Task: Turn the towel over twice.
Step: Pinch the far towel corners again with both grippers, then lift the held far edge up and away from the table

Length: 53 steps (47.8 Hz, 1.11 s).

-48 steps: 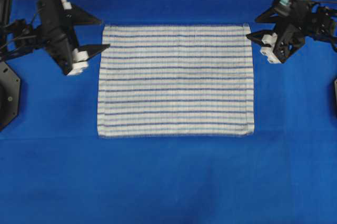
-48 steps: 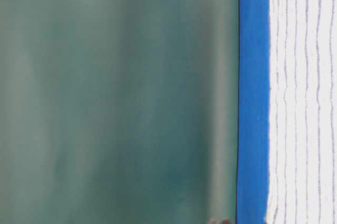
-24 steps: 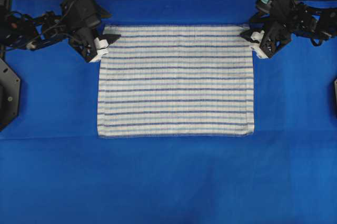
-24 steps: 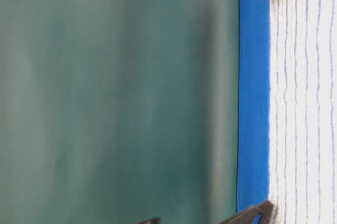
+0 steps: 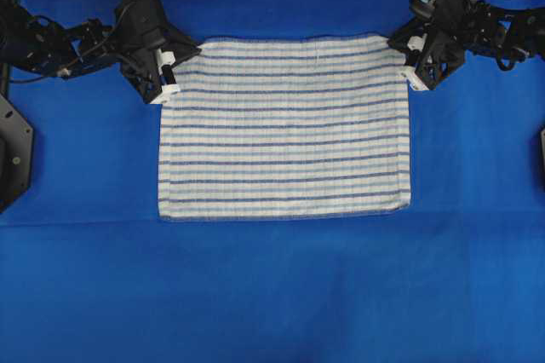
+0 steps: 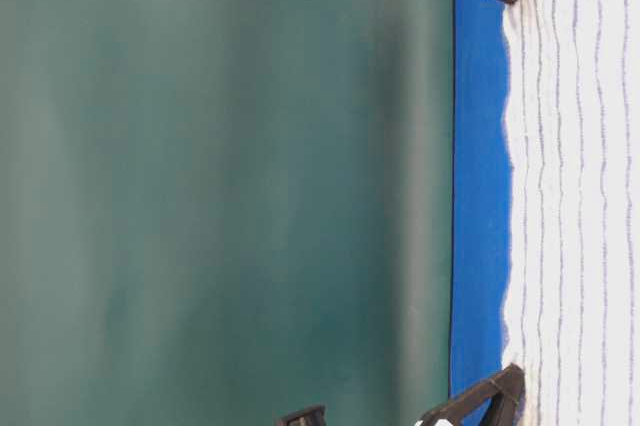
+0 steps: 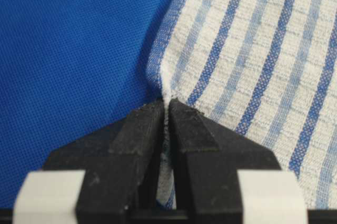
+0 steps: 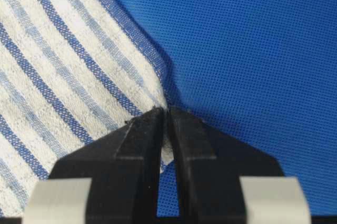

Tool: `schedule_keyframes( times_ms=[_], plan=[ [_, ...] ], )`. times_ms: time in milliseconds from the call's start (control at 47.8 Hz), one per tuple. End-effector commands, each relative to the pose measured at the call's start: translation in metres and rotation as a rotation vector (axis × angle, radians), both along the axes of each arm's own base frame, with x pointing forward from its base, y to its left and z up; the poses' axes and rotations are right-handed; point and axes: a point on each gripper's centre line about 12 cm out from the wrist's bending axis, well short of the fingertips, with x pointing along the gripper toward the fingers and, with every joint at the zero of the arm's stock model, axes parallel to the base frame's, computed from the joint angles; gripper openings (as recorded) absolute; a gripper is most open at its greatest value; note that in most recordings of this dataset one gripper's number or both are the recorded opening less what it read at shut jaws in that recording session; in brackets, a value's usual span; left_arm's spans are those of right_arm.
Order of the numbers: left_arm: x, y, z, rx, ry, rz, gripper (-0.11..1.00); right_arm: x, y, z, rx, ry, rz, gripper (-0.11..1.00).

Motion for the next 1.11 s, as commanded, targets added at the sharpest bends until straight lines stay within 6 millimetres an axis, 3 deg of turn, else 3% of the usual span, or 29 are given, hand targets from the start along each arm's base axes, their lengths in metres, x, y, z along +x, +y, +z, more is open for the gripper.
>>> schedule_keyframes(
  times_ms=[0,230,461,733,1089],
  plan=[
    [0.001,0.005,0.004,0.014,-0.010,0.007,0.01,0.002,-0.003,0.004,-0.008,-0.015,-0.005,0.08],
    [-0.001,0.017,0.023,0.037,-0.035,0.039,0.01,0.004,-0.005,0.014,-0.023,-0.044,-0.013,0.08],
    [-0.001,0.033,0.066,0.084,-0.088,0.072,0.01,0.005,-0.022,0.043,-0.075,-0.112,-0.052,0.08],
    [0.001,0.046,0.119,0.205,-0.141,0.057,0.01,0.000,-0.053,0.093,-0.174,-0.150,-0.110,0.08],
    [-0.005,0.061,0.180,0.347,-0.247,0.087,0.01,-0.001,-0.072,0.169,-0.324,-0.174,-0.108,0.08]
  ],
)
